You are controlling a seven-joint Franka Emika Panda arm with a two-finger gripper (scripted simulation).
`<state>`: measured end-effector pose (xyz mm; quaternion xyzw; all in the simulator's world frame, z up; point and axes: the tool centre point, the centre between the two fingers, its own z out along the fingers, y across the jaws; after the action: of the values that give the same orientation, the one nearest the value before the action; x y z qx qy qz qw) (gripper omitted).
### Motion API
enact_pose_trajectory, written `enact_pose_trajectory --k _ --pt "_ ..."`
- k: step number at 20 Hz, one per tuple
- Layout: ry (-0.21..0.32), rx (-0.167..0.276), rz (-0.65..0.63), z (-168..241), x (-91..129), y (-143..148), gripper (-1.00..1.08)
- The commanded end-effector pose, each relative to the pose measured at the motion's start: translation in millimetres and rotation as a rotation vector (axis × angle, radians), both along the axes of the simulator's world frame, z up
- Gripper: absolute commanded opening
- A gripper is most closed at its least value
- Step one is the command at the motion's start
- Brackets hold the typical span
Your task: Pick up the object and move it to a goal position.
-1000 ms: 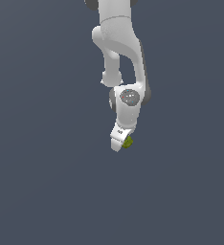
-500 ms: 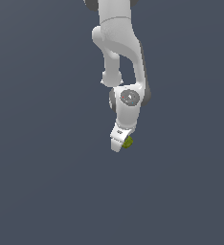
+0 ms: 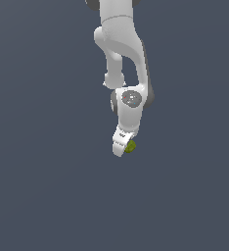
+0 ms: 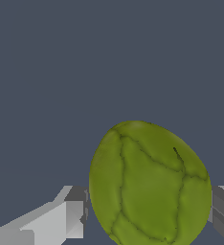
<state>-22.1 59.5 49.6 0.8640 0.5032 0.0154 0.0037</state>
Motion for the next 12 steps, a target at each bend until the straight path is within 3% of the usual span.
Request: enact_pose_trajectory --k 1,12 --pt "-0.028 0.007 0.014 9 9 -2 -1.00" --pt "-0.228 0.066 0.130 74 68 -14 -1.00"
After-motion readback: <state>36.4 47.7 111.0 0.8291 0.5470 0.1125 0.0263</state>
